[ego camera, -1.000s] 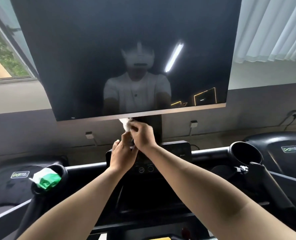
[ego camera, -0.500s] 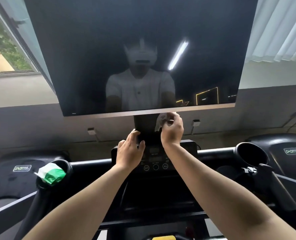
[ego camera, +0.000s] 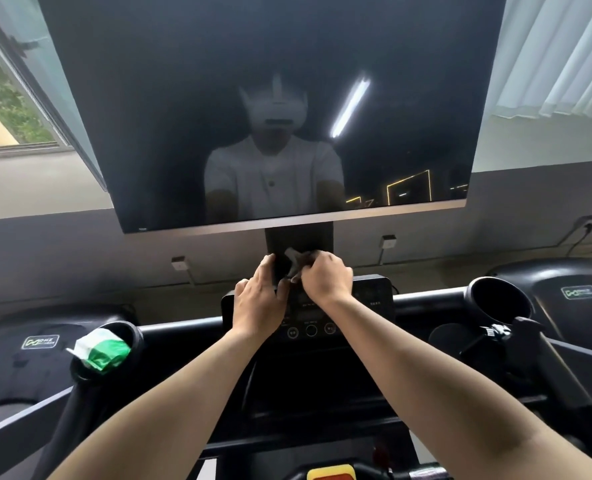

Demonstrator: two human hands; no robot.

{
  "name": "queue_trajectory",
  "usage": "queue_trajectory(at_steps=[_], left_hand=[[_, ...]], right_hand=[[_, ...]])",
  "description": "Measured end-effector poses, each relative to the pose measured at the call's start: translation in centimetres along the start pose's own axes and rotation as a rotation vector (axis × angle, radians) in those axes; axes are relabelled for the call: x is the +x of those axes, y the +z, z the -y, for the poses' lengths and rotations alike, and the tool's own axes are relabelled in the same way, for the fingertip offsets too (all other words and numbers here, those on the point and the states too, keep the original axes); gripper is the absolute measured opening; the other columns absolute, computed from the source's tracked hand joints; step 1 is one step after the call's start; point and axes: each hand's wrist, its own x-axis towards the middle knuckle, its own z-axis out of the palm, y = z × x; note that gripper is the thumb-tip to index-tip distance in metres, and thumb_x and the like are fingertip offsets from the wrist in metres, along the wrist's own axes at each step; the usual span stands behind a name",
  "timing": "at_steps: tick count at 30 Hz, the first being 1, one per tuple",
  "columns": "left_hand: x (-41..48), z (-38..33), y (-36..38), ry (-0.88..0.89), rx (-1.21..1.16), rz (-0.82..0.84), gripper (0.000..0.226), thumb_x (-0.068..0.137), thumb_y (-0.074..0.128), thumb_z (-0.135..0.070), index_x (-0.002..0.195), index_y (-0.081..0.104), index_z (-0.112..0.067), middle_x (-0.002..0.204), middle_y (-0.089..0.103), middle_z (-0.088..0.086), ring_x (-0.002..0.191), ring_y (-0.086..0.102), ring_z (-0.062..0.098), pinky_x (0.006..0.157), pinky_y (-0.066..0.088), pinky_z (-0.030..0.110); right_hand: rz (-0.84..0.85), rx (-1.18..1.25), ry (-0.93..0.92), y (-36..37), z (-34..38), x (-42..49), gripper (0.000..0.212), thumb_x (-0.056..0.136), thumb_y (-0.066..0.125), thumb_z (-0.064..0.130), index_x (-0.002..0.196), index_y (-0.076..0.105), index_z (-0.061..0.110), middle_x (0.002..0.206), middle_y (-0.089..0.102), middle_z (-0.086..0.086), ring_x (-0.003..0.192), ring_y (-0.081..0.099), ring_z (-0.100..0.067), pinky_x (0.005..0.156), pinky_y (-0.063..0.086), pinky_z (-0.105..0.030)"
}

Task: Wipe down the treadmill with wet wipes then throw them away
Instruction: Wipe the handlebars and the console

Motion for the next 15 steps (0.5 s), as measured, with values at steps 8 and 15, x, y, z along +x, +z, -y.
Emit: queue_trajectory(at_steps=[8, 15], left_hand=[[0.0, 0.5, 0.6, -0.002, 0.053, 0.006, 0.057, 0.106, 0.039, -0.039, 0.159, 0.020, -0.035, 0.166, 0.025, -0.008, 0.138, 0.045, 0.021, 0.111, 0.020, 0.031], [0.1, 0.7, 0.9, -0.009, 0.065, 0.002, 0.057, 0.105, 0.039, -0.036, 0.159, 0.022, -0.032, 0.165, 0.030, -0.005, 0.141, 0.042, 0.017, 0.110, 0.019, 0.033]], right_hand=[[-0.016, -0.077, 0.052, -0.3, -0.8, -0.4, 0.030, 0.093, 0.046, 0.022, 0.115, 0.063, 0.011, 0.120, 0.065, -0.008, 0.118, 0.054, -0.031, 0.103, 0.034, -0.043], [0.237, -0.132, -0.124, 0.9, 1.0, -1.1, 0.036, 0.097, 0.043, 0.025, 0.122, 0.068, 0.022, 0.124, 0.068, -0.001, 0.123, 0.055, -0.026, 0.110, 0.020, -0.054]])
